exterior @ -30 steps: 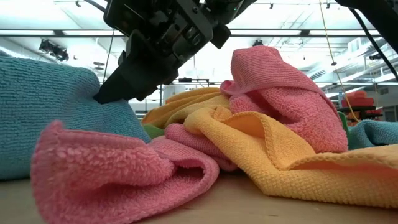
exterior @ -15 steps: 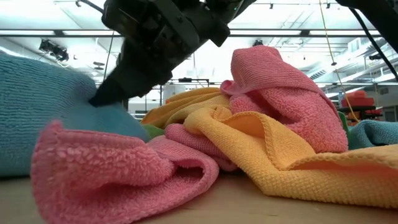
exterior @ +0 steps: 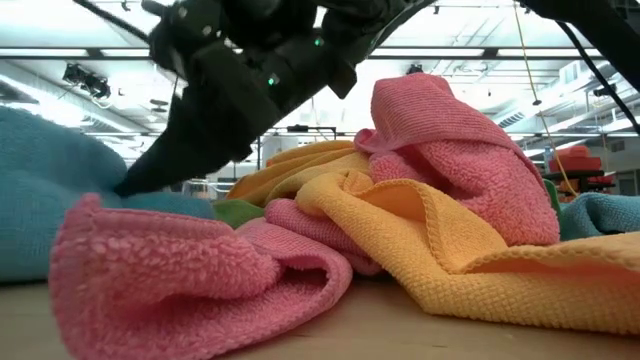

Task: Fold microfiber towels
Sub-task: Fold the left blue microfiber towel

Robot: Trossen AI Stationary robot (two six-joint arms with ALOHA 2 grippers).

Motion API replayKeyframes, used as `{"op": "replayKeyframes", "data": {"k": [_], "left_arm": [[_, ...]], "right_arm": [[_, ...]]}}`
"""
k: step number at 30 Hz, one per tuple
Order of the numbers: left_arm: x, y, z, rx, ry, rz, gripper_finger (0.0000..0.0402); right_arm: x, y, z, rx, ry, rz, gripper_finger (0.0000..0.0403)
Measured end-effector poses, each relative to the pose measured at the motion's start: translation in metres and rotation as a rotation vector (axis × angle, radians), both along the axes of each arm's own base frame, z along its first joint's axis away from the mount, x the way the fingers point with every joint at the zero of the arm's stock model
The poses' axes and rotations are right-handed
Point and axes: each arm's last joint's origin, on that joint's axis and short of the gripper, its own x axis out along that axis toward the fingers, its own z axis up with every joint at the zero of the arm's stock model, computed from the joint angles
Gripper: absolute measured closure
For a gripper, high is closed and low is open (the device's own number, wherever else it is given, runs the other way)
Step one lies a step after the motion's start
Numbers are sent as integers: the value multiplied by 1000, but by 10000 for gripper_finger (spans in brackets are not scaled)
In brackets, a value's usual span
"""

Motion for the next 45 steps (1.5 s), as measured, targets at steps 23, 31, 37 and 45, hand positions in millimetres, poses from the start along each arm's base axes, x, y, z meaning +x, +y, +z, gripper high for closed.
{"op": "replayKeyframes", "data": {"k": [23,31,37,45], "left_arm": [[8,5,28,152,-42,-44,368],[26,22,14,199,-106,5,371],[37,33,-2,136,-35,55,354],[28,33,-24,61,-15,67,366]], "right_arm": [[-3,-11,-8,-59,63,-12,318],[-13,-12,9,-133,116,-51,232],[-22,1,24,-196,129,-63,215],[-22,34,28,-229,19,38,215]]}}
